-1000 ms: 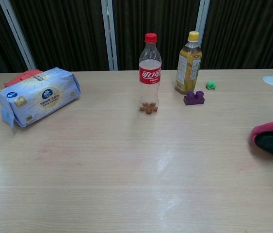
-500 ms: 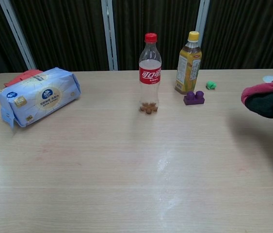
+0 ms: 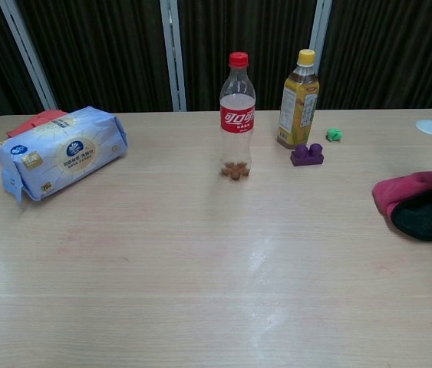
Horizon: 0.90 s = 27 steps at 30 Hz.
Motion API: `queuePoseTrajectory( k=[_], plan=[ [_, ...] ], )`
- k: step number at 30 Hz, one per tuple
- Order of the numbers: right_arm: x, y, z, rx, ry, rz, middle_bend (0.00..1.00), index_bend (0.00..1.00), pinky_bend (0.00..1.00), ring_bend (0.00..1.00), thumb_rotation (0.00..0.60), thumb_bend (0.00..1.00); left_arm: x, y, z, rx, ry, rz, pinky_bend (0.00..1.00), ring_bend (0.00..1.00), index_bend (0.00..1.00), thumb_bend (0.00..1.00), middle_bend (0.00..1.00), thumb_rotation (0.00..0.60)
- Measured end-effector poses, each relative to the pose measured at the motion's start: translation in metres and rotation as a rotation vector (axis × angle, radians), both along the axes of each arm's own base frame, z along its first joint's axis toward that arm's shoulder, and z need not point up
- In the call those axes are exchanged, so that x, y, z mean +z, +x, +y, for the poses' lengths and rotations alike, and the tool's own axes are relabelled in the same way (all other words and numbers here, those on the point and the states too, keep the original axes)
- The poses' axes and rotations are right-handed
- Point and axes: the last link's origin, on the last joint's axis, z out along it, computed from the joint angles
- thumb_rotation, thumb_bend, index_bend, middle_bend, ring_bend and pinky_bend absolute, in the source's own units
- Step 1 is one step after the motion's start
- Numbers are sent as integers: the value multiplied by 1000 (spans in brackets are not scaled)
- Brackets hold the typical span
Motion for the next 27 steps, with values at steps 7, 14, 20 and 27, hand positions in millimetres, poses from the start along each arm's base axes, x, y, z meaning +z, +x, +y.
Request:
queuePoseTrajectory(
  k=[7,14,20,27],
  plan=[
    [16,4,14,26,10,-13,0,0,43,0,600,63,1,0,0,0,3,-2,0,0,0,0,0,600],
    [47,18,51,141,9,-53,0,0,43,0,600,59,2,1,0,-2,8,-8,0,0,0,0,0,600],
    [76,21,108,232,-7,-88,0,0,43,0,600,55,3,1,0,-7,15,-5,0,0,0,0,0,600],
    [100,9,168,270,23,-62,0,0,42,0,600,51,4,0,0,-16,13,-4,0,0,0,0,0,600]
  ],
)
